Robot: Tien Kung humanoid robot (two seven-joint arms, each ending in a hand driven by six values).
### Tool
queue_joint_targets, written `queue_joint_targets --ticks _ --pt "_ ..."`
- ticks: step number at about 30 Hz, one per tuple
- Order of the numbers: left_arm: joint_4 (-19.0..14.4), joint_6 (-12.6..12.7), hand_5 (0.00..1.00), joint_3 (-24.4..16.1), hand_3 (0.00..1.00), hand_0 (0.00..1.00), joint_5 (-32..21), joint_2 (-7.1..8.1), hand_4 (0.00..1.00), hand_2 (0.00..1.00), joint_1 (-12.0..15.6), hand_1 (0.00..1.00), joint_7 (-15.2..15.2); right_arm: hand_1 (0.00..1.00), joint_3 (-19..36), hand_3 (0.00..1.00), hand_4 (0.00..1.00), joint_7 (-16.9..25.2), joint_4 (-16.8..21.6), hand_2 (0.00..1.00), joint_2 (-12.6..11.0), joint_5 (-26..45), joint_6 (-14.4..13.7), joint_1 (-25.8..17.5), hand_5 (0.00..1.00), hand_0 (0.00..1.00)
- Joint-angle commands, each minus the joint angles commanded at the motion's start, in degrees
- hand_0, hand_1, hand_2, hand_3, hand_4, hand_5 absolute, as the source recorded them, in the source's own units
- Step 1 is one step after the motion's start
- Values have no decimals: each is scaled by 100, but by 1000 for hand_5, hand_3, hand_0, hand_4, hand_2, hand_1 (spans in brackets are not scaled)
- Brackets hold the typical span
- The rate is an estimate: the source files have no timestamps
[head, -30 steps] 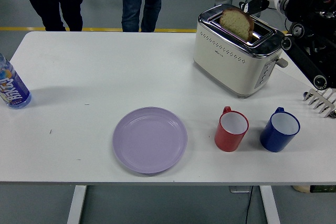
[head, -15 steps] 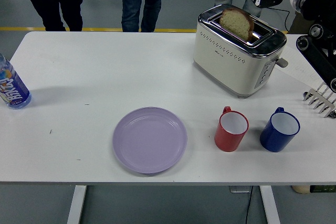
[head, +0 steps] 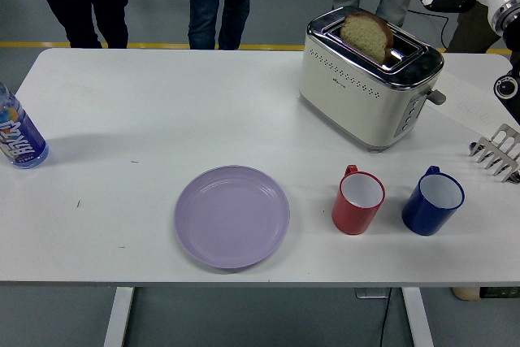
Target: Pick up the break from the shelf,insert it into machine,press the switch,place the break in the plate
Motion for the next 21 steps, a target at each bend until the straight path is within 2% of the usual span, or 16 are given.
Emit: queue_joint_targets --ticks 1,12,13,18,19,21 --pt "0 -2 801 -18 539 630 13 -2 335 457 12 491 3 504 32 745 489 -24 81 612 -46 105 -73 -89 271 485" --pt "0 -27 800 -54 539 630 76 -25 334 460 54 491 2 472 366 731 475 -54 793 589 -506 435 -243 -915 273 470" --pt "0 -28 799 -52 539 630 74 -25 333 461 53 494 2 371 380 719 469 -54 818 530 -522 435 -246 -949 281 386" --pt "0 -33 799 -54 539 630 75 -31 333 461 54 494 0 371 531 719 469 -54 1063 530 -648 472 -299 -1308 281 386" --pt "0 -32 803 -53 539 631 70 -31 335 462 54 494 -1 323 546 704 460 -55 1097 494 -664 479 -311 -1367 272 338" --pt "0 -30 803 -56 539 631 65 -32 335 462 55 494 -2 323 573 704 460 -59 1171 494 -698 492 -325 -1514 272 338"
